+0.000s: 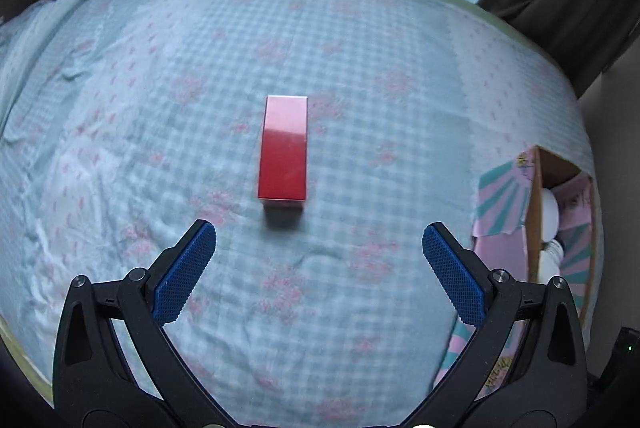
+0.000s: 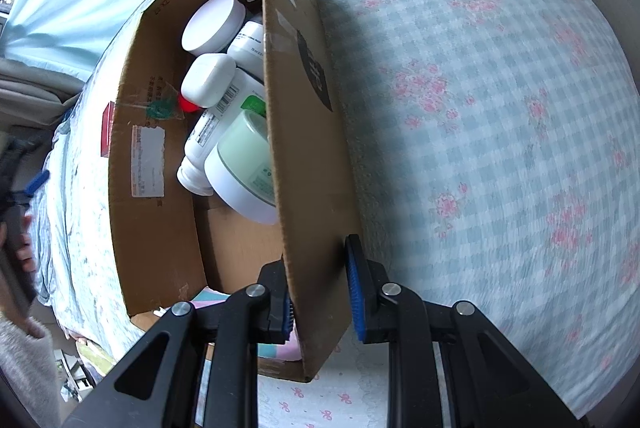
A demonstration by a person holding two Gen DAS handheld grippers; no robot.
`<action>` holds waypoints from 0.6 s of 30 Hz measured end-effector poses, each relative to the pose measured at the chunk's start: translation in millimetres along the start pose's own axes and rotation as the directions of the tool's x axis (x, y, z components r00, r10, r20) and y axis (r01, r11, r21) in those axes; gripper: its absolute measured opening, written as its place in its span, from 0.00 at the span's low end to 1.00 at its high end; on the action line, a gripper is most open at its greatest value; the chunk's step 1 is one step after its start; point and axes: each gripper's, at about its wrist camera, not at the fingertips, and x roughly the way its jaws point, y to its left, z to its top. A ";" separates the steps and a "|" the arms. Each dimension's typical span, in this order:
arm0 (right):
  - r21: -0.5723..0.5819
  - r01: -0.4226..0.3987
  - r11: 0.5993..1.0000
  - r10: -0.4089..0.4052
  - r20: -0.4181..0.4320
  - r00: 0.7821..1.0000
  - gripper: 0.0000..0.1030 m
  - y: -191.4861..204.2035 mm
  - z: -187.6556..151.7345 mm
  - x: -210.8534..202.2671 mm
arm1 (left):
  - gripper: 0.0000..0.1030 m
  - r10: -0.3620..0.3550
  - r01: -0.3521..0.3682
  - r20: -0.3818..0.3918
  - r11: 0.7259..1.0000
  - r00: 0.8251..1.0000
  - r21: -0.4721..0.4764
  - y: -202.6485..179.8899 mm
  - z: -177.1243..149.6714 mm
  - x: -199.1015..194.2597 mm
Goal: Organize rigid objects
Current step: 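Move the left tool back over the red rectangular box, then close the left tool on the red rectangular box and lift it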
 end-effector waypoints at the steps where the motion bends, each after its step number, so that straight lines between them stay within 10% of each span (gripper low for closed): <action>1: 0.003 0.003 1.000 -0.003 0.001 1.000 0.20 -0.2 0.7 0.0 | 1.00 0.007 -0.007 -0.008 1.000 1.000 -0.003 3.6 1.3 11.7; 15: 0.005 0.054 0.999 -0.053 -0.033 0.998 0.20 11.5 14.1 16.3 | 0.99 0.076 -0.076 -0.093 0.997 0.993 0.004 28.6 42.9 130.5; 18: 0.013 0.062 0.998 -0.062 -0.038 0.997 0.20 13.3 16.5 19.8 | 0.77 0.084 -0.081 -0.105 0.996 0.991 0.029 22.7 49.7 137.9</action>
